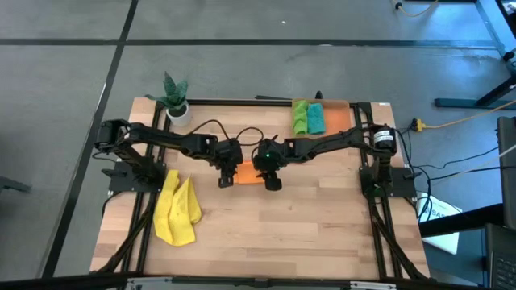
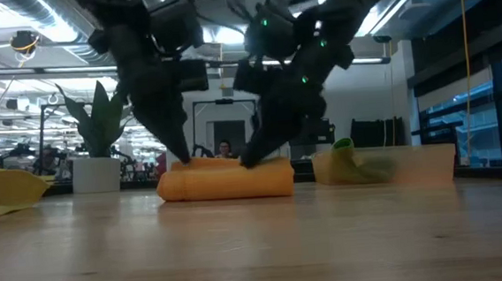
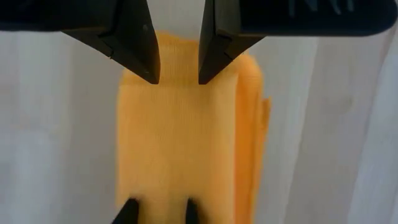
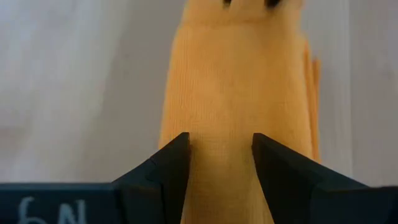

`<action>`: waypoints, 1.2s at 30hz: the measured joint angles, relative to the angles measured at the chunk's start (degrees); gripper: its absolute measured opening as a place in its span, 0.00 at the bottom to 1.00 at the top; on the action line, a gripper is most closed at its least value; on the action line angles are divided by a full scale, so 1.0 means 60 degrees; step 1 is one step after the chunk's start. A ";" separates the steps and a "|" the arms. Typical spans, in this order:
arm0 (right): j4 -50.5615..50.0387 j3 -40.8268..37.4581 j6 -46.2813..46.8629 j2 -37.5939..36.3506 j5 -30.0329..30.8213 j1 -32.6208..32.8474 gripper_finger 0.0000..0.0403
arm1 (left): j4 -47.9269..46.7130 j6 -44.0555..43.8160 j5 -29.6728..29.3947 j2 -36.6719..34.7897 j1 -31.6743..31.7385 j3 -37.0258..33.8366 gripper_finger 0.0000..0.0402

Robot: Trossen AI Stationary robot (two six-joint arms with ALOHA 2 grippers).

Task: Roll microfiber towels into tight, uniform cylinder then place into a basket
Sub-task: Put the orange towel into the bin

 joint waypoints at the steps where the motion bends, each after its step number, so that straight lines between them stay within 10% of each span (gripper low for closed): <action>1: -0.0026 -0.0037 -0.0001 0.0078 0.0000 -0.0018 0.44 | 0.0141 0.0002 -0.0072 0.0031 0.0017 -0.0128 0.25; 15: 0.0364 0.0032 -0.0001 0.0519 0.0000 -0.0039 0.44 | 0.0825 -0.0185 -0.0609 0.0397 0.0050 -0.0817 0.25; 36: -0.0093 0.0192 0.1172 0.1143 0.0376 -0.0082 0.44 | -0.0341 -0.1106 -0.1876 -0.4139 0.0128 -0.0813 0.25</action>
